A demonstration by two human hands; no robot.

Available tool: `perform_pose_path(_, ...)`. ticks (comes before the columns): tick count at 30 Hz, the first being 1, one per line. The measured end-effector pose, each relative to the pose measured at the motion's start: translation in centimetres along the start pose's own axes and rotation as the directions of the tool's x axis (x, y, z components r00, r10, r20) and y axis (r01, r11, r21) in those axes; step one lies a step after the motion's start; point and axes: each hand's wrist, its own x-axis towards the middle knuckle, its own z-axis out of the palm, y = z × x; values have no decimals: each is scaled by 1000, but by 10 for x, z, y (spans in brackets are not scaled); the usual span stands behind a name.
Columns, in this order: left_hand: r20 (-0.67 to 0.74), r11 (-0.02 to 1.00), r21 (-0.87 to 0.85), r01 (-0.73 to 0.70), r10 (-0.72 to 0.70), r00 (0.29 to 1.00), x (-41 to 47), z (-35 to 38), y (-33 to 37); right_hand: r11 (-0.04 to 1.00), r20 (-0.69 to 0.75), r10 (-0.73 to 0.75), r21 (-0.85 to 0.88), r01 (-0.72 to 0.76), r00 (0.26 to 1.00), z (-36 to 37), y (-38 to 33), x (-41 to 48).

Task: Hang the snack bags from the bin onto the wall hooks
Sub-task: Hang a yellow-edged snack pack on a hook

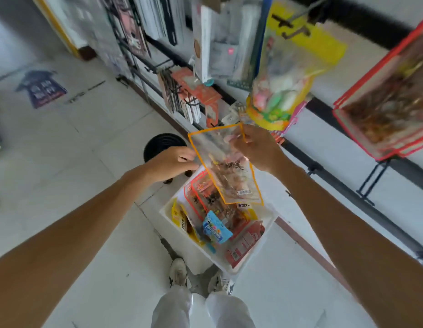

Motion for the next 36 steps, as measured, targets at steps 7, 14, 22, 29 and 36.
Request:
perform_pose_path(7,-177,931,-299,-210,162,971,-35,-20,92,978,-113,-178,88,188,978,-61,-94,3)
perform_pose_path(14,-250,868,-274,-415,352,902,-63,-48,161,960,-228,-253,66,274,940,-103,-170,-19)
perform_pose_path(22,-179,805,-165,-570,544,820,-91,-70,215,963,-378,-246,12,271,892,-134,-233,-81)
perform_pose_path(29,8,718,-126,-684,690,724,-110,-47,252,980,-564,-168,-7,199,808,-149,-252,-144)
perform_pose_path(36,141,662,-108,-741,748,648,-138,7,293,986,-684,-156,-71,148,712,-169,-256,-235)
